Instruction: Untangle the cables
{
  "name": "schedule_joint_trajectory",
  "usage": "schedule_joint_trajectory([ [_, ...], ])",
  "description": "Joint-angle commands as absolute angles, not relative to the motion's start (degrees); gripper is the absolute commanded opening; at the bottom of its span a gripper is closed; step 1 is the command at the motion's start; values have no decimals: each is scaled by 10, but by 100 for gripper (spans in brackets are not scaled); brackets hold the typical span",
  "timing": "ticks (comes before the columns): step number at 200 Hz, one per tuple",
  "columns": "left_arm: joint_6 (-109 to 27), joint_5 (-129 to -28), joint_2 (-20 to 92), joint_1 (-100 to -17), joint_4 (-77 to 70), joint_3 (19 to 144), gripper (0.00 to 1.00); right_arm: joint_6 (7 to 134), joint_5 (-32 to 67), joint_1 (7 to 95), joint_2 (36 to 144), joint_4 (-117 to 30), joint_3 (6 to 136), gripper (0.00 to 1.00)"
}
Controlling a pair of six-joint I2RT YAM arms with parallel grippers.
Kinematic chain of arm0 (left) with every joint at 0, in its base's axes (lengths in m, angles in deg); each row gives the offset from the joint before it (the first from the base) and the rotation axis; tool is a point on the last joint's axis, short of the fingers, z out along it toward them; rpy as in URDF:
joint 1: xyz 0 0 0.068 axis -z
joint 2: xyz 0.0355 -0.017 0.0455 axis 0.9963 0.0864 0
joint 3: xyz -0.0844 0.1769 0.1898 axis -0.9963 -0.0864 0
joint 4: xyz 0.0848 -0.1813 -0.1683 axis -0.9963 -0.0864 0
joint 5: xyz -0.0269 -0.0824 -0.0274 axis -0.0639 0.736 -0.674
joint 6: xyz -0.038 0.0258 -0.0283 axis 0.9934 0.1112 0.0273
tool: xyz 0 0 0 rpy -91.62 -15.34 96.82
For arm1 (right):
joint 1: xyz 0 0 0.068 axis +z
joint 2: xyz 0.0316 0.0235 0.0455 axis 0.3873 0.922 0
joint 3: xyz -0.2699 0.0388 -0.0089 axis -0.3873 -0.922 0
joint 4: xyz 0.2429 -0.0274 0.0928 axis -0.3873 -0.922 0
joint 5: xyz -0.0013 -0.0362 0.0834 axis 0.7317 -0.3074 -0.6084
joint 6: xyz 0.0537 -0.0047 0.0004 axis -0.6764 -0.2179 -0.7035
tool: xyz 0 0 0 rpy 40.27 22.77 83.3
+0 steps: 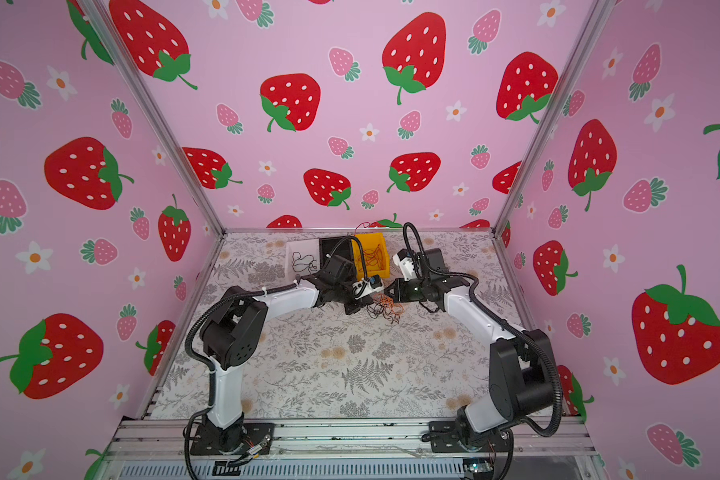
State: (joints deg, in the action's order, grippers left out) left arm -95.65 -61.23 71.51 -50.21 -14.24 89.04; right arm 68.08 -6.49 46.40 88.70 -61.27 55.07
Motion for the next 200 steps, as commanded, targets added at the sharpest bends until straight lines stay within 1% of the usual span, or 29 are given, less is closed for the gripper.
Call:
schedule_joint_trajectory([
  [1, -964, -597, 695, -498, -152, 907, 0, 693, -53, 461, 883, -620, 565, 0],
  [36, -935, -616, 628, -498, -151, 868, 0, 689, -20, 419, 855, -622, 542, 0],
  [75, -923, -630, 516, -511, -197, 807, 0, 707, 12, 337, 813, -623, 500, 0],
  [100, -922, -656, 455, -524, -221, 774, 0, 724, 0, 270, 816, -631, 478, 0],
  [113, -915, -670, 426, -532, -226, 761, 0, 733, 14, 249, 816, -634, 473, 0],
  [141, -890, -704, 370, -561, -230, 745, 0, 754, 73, 228, 828, -655, 475, 0],
  [178, -844, -731, 305, -627, -240, 736, 0, 774, 147, 213, 851, -668, 476, 0],
  [200, -833, -715, 270, -652, -245, 731, 0, 783, 157, 212, 851, -668, 479, 0],
])
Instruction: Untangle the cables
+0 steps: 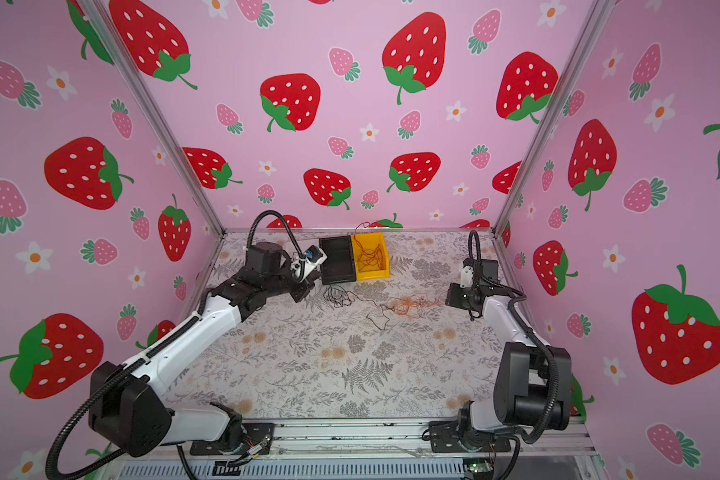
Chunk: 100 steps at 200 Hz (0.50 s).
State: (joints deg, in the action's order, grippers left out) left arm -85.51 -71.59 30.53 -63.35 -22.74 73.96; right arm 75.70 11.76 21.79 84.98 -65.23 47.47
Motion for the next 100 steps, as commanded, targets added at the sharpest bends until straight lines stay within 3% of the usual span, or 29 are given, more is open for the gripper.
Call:
schedule_joint_trajectory([
  [1, -834, -714, 268, -652, -245, 731, 0, 784, 156, 212, 851, -668, 479, 0],
  [47, -828, -698, 240, -652, -252, 753, 0, 796, 166, 214, 839, -681, 485, 0],
  [55, -822, -695, 240, -652, -257, 763, 0, 794, 175, 217, 836, -688, 490, 10],
  [74, -810, -673, 238, -643, -263, 787, 0, 795, 184, 237, 809, -688, 492, 18],
  [100, -812, -661, 238, -615, -262, 814, 0, 807, 157, 294, 768, -669, 491, 41],
])
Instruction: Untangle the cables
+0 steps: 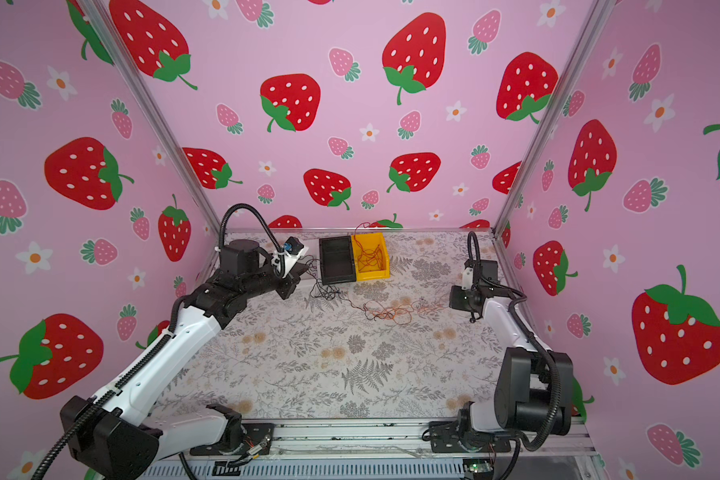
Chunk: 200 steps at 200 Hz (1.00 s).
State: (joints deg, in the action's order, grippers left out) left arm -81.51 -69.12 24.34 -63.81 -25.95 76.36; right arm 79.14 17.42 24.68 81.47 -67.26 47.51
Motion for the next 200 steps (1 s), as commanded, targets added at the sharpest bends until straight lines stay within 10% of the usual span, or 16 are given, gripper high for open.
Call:
schedule_joint_trajectory([
  [1, -812, -661, 238, -613, -262, 815, 0, 807, 155, 296, 767, -667, 490, 41],
  [97, -824, -674, 274, -547, -259, 900, 0, 818, 26, 553, 841, -488, 421, 60],
  [200, -838, -688, 272, -522, -268, 926, 0, 835, -65, 580, 1009, -400, 484, 54],
])
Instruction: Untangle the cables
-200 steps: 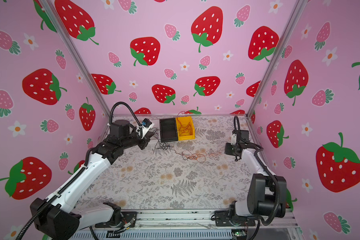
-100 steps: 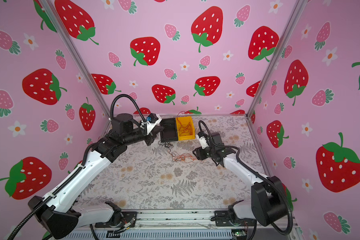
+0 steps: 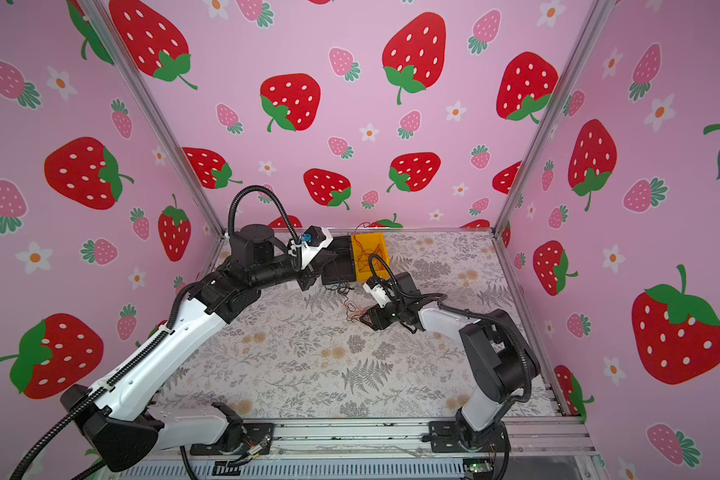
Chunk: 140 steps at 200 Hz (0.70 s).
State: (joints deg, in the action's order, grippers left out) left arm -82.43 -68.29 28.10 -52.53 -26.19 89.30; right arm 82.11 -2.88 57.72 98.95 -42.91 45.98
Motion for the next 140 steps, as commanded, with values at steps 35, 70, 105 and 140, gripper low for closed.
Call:
schedule_joint_trajectory([
  [35, -835, -695, 264, -523, -262, 928, 0, 838, -68, 578, 1022, -390, 493, 30],
  [70, -835, -724, 243, -523, -249, 909, 0, 809, -76, 546, 1005, -373, 466, 0],
  [105, -836, -751, 218, -535, -249, 892, 0, 770, -31, 480, 936, -377, 416, 0],
  [140, -816, -779, 192, -559, -236, 871, 0, 772, 41, 394, 896, -464, 414, 0],
])
